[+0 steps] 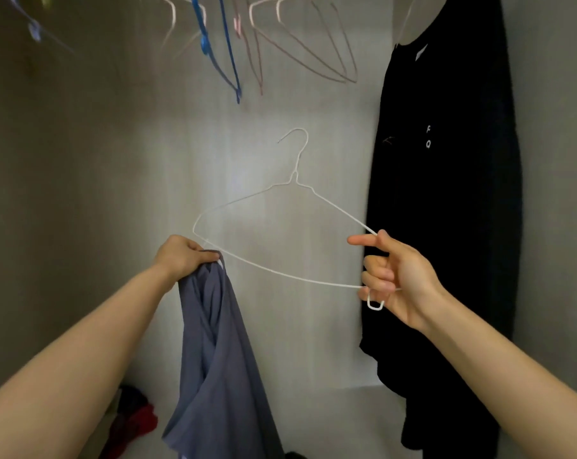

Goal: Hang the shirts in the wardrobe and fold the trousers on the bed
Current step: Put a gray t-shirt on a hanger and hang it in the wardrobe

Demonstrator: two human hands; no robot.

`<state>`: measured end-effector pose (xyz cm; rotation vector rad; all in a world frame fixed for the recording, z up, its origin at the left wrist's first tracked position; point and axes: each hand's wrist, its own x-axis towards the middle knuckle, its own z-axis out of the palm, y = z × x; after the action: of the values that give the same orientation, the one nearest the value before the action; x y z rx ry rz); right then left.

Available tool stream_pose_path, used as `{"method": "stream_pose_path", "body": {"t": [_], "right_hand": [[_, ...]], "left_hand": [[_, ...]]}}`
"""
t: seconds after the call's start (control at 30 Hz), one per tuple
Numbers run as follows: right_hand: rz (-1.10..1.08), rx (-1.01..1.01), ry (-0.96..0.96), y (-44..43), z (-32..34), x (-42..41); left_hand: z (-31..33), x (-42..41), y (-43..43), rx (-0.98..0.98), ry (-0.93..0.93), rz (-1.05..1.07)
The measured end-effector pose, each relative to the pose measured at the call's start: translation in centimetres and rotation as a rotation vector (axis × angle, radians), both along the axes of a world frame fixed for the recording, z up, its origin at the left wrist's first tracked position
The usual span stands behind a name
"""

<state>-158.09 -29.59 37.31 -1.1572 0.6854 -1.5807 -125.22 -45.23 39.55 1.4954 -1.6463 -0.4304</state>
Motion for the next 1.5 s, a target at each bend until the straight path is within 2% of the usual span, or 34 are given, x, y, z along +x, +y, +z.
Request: {"method": "stream_pose_path", "body": {"t": [0.17,0.37,0.5,0.6,0.7,0.8,0.9,1.07,1.17,1.33,1.4,1.5], "right_hand": [[0.050,0.087,0.000,-1.4,-2.3,-0.1],[0.091,0.158,0.074,-2.5,-3.4,0.8],[0.108,0.191,0.086,-2.9,-3.8,1.3],[0.114,0.185,0.182,-2.9,-4.3,1.3],[0.124,0.173,0.228,-2.7,-4.8,2.4],[0.117,0.162,0.278,-2.7,-5.0,3.9],[0.086,0.133,0.349,-2.6,-5.2,5.3],[0.091,0.057,0.425,-2.6,-6.1,7.9],[0.089,0.015,0.364,-2.7,-6.6,8.2],[0.097,-0.103,0.148,-2.8,-6.4,7.0],[0.124,-0.140,0.064,-2.7,-6.1,6.5],[0.150,-0.157,0.011,-2.5,-5.7,5.7]], "left_hand": [[-2.9,3.1,-0.1,0.059,-0.068,0.085],[-4.1,6.1,-0.5,0.040,-0.315,0.235],[-5.1,7.7,-0.9,0.058,-0.367,0.270],[-6.2,9.4,-0.9,0.096,-0.399,0.316],[-7.2,9.8,-0.9,0.115,-0.357,0.302],[-7.3,8.5,-0.9,0.118,-0.323,0.173],[-6.8,6.5,-0.4,0.092,-0.154,0.034],[-4.0,2.4,1.8,0.113,0.128,-0.077],[-1.1,1.0,3.3,0.106,0.208,-0.090],[3.3,-1.7,6.2,-0.047,0.276,-0.158],[4.4,-2.3,7.4,-0.111,0.113,-0.233],[5.0,-1.9,8.7,-0.276,-0.349,-0.208]]}}
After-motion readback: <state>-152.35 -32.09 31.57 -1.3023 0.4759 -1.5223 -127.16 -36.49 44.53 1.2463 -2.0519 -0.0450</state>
